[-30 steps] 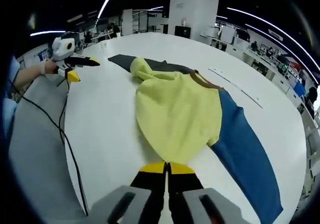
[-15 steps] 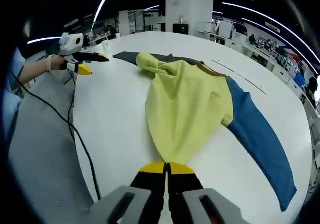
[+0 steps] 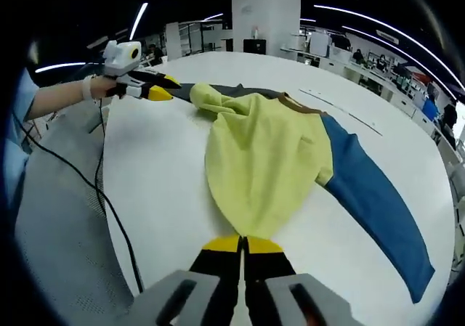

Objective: Fold the garment on the visible template until the final outline fits inside the template.

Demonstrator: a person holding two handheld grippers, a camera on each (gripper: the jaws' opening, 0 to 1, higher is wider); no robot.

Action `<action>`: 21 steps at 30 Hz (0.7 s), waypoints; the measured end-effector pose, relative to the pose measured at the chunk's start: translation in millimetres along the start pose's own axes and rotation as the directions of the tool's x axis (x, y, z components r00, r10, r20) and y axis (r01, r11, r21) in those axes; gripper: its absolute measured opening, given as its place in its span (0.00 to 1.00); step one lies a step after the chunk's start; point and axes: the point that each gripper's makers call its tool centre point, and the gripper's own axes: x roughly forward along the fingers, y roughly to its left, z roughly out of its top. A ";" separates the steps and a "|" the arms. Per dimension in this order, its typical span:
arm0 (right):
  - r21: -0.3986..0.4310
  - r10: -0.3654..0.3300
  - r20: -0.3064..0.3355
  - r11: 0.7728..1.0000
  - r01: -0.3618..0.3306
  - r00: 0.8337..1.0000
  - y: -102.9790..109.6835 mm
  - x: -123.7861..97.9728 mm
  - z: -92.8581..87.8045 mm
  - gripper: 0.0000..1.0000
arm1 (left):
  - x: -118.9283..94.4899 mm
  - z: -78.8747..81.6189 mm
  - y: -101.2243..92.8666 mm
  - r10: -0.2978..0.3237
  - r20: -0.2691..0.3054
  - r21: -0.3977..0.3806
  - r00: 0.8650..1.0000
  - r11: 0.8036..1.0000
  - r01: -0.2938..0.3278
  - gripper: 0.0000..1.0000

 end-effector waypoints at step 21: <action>0.067 -0.029 0.047 0.997 0.026 0.999 -17.2 -4.2 3.7 0.00 | 24.4 85.6 46.2 0.022 0.113 -0.335 0.993 0.942 0.017 0.00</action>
